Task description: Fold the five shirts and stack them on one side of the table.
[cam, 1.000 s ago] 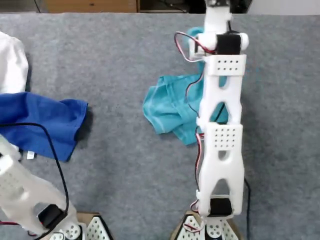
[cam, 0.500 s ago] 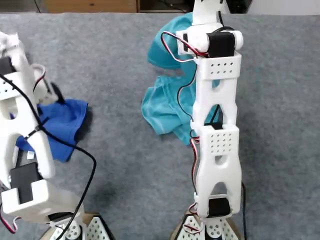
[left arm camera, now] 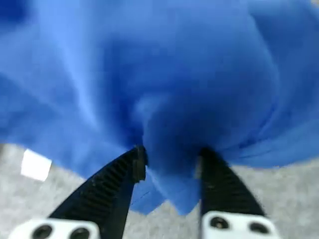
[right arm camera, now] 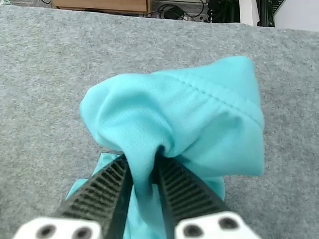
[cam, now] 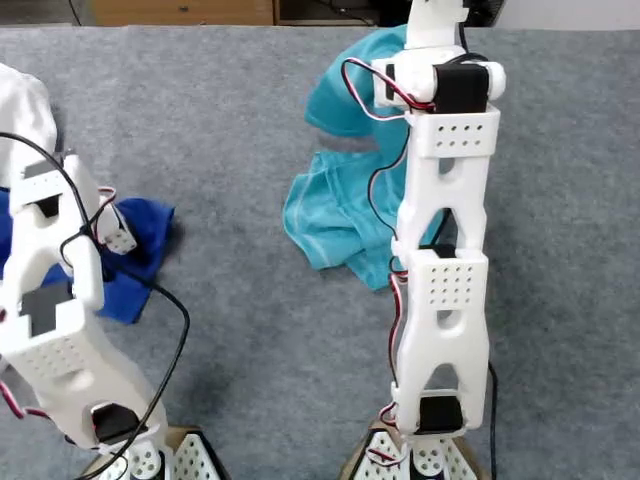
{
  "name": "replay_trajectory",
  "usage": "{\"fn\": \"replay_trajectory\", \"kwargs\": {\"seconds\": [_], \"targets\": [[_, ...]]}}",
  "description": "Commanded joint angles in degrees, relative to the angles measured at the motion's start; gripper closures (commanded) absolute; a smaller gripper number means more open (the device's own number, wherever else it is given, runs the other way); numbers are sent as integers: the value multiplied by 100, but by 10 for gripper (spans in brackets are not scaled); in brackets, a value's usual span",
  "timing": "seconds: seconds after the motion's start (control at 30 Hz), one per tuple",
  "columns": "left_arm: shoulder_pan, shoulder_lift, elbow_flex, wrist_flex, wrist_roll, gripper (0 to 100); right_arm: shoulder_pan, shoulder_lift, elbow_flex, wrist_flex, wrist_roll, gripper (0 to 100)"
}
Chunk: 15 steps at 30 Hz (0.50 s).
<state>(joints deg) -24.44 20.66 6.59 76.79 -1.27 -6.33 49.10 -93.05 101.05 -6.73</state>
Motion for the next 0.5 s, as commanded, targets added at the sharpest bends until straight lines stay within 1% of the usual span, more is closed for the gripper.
{"fn": "replay_trajectory", "kwargs": {"seconds": [0.0,0.07,0.1,0.17,0.33,0.47], "targets": [[35,40,0,-220,-35,991,136,-444,-242,132,26,993],[-9,40,-70,-202,-35,973,189,-444,-242,132,26,993],[-18,40,-149,-176,-35,984,215,-444,-242,132,26,993],[-123,-13,-475,88,-35,980,224,-444,-242,132,35,993],[-659,-541,-1899,1055,-35,981,330,-444,-242,132,35,993],[-1266,-1015,-3279,1424,-35,981,418,-462,-242,132,44,993]]}}
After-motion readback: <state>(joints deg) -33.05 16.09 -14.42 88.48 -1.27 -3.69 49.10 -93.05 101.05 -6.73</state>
